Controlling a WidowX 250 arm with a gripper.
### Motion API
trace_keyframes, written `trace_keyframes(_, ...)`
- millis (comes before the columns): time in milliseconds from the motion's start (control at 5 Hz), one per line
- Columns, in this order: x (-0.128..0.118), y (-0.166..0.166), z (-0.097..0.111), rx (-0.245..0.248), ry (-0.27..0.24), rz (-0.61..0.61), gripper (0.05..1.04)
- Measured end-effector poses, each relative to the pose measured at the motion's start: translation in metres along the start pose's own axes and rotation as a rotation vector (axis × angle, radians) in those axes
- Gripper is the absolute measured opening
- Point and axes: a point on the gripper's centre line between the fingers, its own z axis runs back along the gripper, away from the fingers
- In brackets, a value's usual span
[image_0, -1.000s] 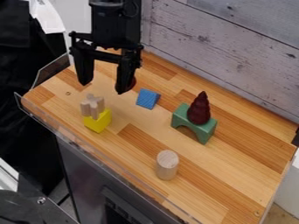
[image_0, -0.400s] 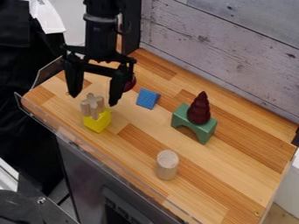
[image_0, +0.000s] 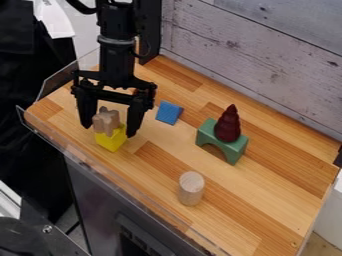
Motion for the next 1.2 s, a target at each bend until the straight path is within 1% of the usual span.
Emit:
trace_keyframes(200, 0.001, 0.001, -0.004, -0.004, 0.014, 0.003, 0.686)
trace_keyframes(400, 0.003, 0.001, -0.004, -0.015, 0.004, 0.007, 0.464)
trace_keyframes(600, 0.002, 0.001, -0.004, -0.016, 0.009, 0.008, 0.462)
trace_keyframes(800, -0.001, -0.002, -0.002, -0.005, 0.025, -0.012, 0.462)
trace_keyframes(1200, -0.007, -0.019, 0.036, 0.053, -0.072, -0.073, 0.462)
